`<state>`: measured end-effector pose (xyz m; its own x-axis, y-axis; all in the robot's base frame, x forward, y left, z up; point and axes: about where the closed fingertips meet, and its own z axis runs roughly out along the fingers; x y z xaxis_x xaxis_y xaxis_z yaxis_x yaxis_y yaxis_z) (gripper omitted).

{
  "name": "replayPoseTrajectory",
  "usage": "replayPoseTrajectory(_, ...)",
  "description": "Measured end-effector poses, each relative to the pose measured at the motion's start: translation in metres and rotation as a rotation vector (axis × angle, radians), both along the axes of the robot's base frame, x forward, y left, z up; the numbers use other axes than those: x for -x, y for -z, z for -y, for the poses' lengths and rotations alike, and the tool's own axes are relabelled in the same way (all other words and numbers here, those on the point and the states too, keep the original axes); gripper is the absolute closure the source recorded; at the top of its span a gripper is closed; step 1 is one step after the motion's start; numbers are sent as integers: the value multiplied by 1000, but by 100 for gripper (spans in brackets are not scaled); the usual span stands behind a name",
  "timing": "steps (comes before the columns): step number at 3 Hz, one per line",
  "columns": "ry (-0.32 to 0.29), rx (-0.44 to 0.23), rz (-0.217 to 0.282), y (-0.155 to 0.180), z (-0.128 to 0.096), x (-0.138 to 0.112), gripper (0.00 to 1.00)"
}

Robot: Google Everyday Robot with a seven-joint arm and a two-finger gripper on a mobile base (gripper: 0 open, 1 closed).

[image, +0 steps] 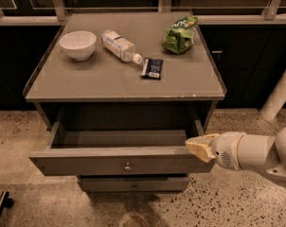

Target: Open top drawer

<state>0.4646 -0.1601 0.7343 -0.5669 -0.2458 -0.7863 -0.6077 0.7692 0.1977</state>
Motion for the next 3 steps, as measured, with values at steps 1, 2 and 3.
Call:
replayPoseTrajectory(1, 0, 0, 0, 0, 0, 0, 12)
replayPoseTrajectory(2, 0, 0, 0, 0, 0, 0, 0)
replayPoseTrajectory(3, 0, 0, 0, 0, 0, 0, 0)
